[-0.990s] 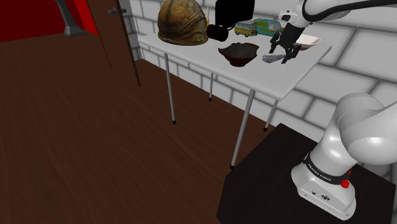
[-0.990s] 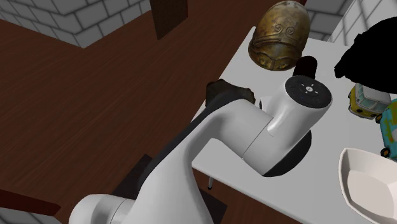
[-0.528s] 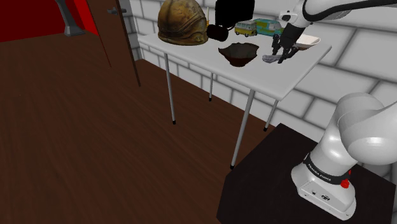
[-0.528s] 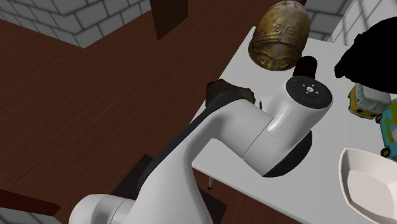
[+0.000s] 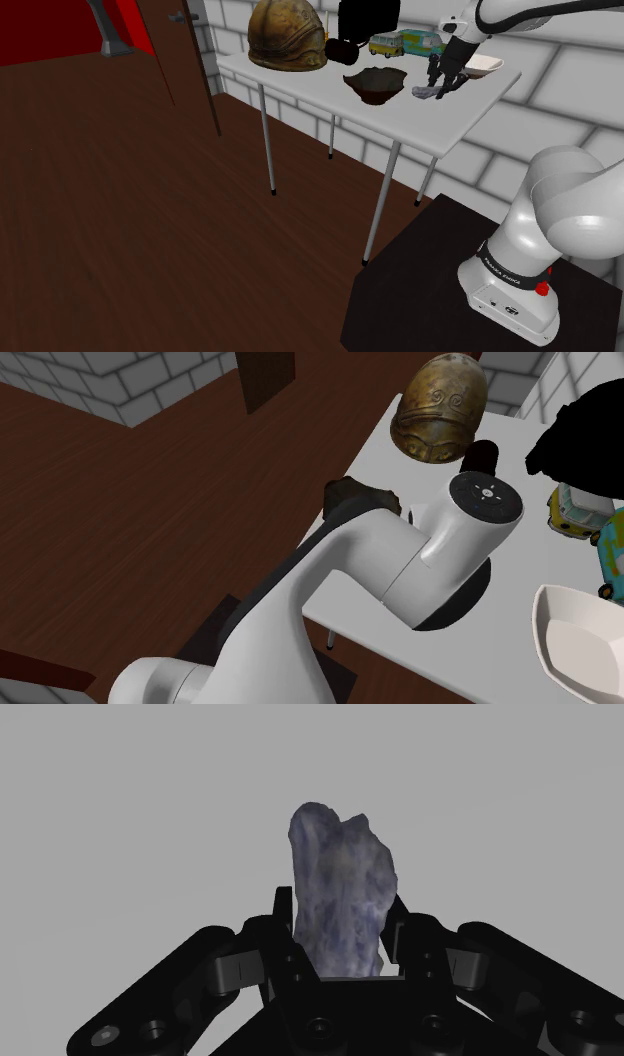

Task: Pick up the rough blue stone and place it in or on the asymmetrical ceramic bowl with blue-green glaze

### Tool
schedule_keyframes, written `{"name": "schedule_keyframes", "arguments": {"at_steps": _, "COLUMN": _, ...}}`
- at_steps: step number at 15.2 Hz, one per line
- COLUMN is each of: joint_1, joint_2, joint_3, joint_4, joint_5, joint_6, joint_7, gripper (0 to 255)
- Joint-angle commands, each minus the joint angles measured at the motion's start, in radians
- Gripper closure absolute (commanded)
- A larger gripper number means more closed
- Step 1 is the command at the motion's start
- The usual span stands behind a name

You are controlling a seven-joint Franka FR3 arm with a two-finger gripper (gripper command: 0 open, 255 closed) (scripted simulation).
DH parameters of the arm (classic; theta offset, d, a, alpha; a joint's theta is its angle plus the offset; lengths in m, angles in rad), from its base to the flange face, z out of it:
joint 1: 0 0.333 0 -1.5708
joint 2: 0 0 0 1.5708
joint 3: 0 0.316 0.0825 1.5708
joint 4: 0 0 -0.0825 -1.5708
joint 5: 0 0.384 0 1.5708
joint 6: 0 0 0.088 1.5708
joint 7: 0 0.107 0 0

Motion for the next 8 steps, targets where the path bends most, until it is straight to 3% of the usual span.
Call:
{"name": "schedule_keyframes", "arguments": {"at_steps": 1, "joint_1": 0.001, "joint_2": -0.001, "joint_3": 0.006, "joint_4": 0.009, "joint_5": 0.003, "joint_6": -0.013, "joint_7": 0.001, "gripper": 255}}
{"name": "schedule_keyframes", "arguments": {"at_steps": 8, "joint_1": 0.006, "joint_2": -0.008, "joint_3": 0.043, "joint_4": 0.091, "joint_5": 0.026, "joint_6": -0.105, "joint_7": -0.001, "gripper": 255}}
